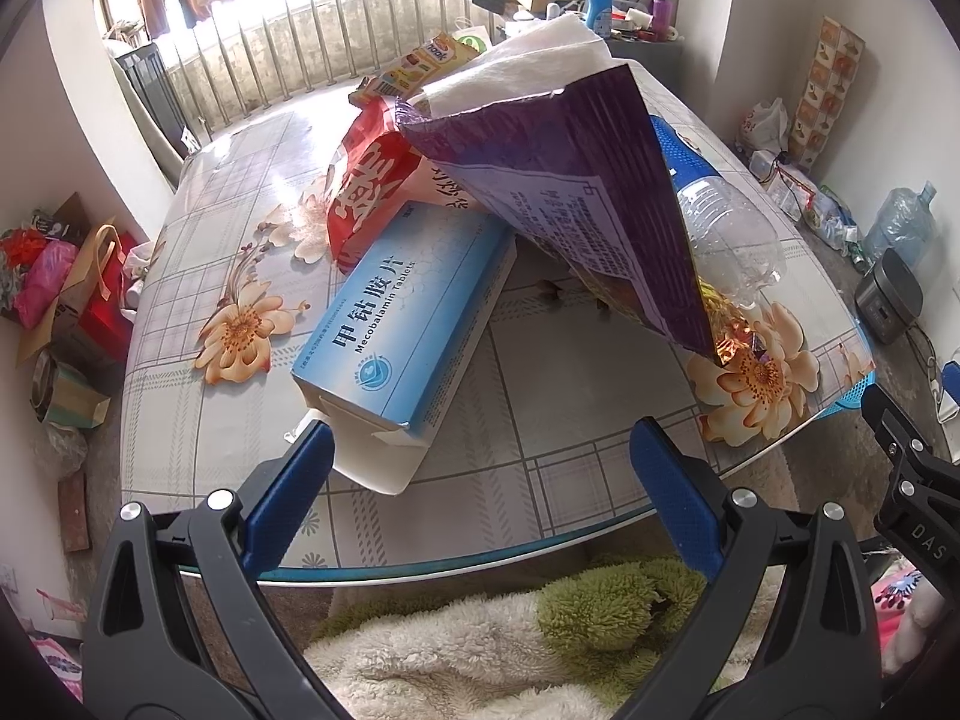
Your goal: Collect trash
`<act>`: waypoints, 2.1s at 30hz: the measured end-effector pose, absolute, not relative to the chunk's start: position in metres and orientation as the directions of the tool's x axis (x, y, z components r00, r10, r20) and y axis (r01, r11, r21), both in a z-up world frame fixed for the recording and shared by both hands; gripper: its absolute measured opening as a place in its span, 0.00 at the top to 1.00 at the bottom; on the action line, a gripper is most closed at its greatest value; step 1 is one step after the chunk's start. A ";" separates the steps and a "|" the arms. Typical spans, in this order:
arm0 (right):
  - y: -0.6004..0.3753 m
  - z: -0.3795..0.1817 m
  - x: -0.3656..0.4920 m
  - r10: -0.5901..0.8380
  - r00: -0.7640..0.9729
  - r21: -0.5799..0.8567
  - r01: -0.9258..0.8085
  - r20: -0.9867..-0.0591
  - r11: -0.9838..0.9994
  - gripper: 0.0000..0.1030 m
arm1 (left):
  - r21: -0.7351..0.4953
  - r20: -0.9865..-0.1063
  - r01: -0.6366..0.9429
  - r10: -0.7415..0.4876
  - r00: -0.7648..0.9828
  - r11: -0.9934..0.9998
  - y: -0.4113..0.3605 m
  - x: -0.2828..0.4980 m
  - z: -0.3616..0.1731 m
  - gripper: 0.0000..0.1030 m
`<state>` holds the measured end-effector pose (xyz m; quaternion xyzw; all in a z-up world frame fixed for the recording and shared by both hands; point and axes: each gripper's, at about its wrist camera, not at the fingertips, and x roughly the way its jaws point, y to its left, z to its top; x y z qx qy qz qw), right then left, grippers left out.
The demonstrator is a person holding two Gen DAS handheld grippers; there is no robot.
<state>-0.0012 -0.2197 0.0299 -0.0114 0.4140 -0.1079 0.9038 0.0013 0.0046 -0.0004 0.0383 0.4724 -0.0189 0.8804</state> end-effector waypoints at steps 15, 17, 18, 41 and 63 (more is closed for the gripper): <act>-0.219 0.031 0.000 -0.202 0.636 -0.106 0.185 -0.744 0.977 0.06 | 0.047 -0.834 0.066 0.003 0.552 0.997 0.008 0.001 -0.003 0.08; -0.218 0.032 0.001 -0.201 0.637 -0.106 0.185 -0.744 0.977 0.06 | 0.048 -0.833 0.065 0.004 0.553 0.997 0.010 0.001 -0.003 0.08; -0.217 0.032 0.002 -0.201 0.638 -0.106 0.185 -0.744 0.977 0.06 | 0.047 -0.833 0.066 0.003 0.553 0.997 0.010 0.001 -0.003 0.08; -0.218 0.033 0.001 -0.185 0.660 -0.076 0.190 -0.728 0.979 0.06 | 0.041 -0.829 0.069 -0.005 0.560 0.997 0.015 -0.003 -0.003 0.08; -0.247 0.071 0.031 0.025 0.790 0.163 0.095 -0.613 0.982 0.06 | -0.186 -0.626 0.317 -0.361 0.691 0.930 0.010 -0.003 0.029 0.09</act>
